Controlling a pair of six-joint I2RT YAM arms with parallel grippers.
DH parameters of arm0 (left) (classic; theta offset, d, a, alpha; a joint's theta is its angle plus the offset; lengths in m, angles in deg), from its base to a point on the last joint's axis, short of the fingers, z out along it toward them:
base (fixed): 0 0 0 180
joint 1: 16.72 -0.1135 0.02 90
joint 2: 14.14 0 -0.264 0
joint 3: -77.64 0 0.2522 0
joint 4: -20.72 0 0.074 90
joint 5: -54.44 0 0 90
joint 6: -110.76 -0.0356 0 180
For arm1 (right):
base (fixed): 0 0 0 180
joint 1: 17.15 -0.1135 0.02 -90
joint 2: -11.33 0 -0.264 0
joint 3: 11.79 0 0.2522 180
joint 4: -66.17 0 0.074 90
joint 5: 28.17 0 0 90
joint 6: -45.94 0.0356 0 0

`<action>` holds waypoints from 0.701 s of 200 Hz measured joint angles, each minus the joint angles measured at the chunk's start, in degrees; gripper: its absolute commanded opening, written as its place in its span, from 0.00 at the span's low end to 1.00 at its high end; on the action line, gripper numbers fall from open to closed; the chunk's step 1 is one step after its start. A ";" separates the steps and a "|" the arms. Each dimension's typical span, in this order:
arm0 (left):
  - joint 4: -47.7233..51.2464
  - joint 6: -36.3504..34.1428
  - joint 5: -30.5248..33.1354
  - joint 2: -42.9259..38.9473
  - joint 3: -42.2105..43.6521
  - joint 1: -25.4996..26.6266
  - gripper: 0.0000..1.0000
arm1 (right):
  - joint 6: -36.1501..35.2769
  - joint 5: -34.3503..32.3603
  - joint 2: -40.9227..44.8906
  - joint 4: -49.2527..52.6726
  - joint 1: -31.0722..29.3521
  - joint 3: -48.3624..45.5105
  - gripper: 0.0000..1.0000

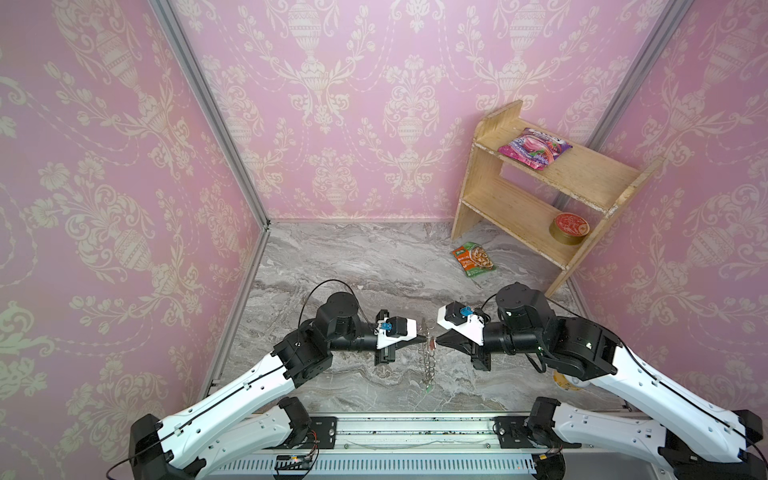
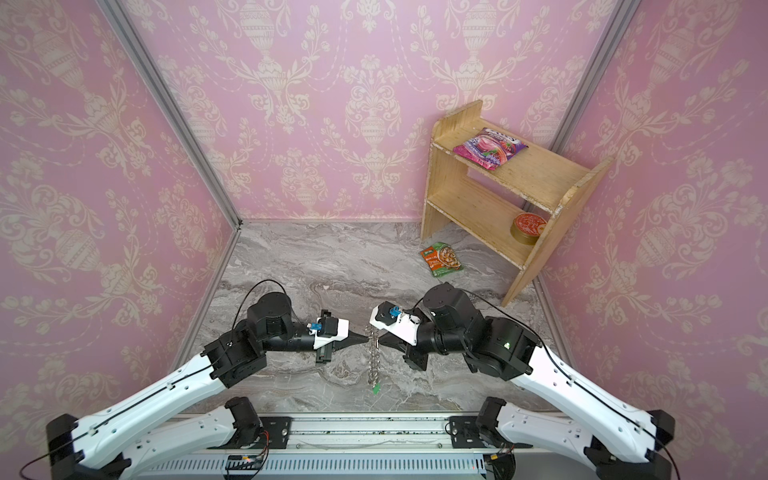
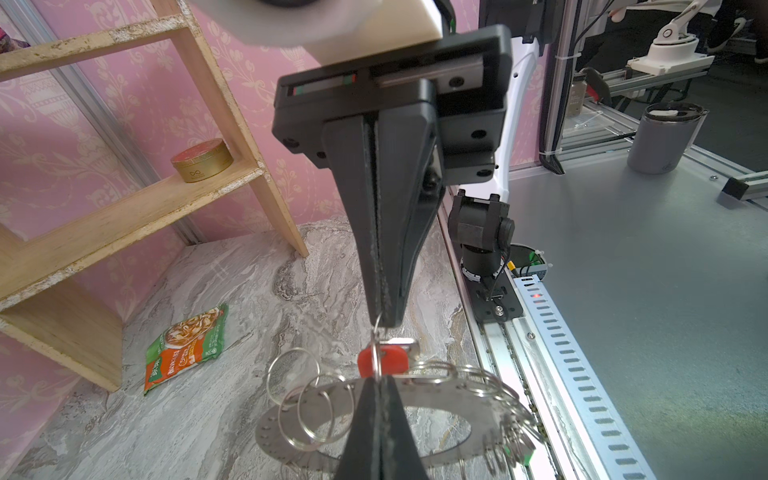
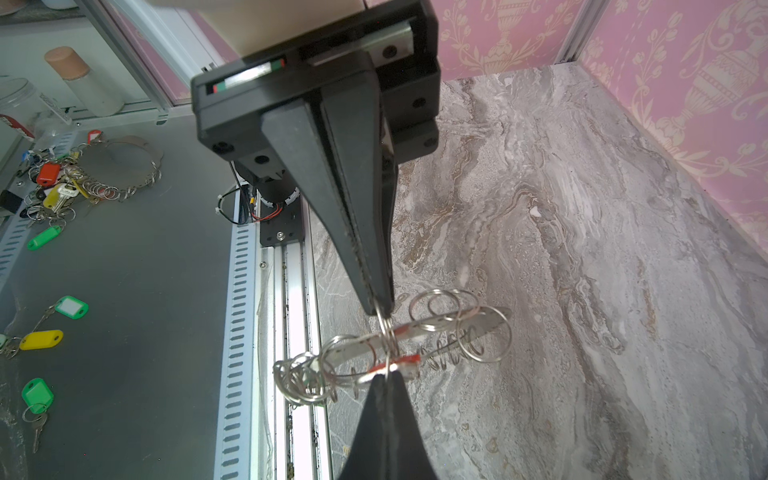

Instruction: Put the keys on the keyring

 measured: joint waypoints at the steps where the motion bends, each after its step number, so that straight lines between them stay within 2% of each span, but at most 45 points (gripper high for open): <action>1: 0.00 0.00 0.00 0.00 0.00 0.00 0.00 | 0.00 0.00 0.00 0.00 0.00 0.00 0.00; 140: 0.07 0.39 -1.55 1.81 -0.44 -0.02 0.00 | -0.09 -0.07 0.00 0.94 0.00 0.00 0.00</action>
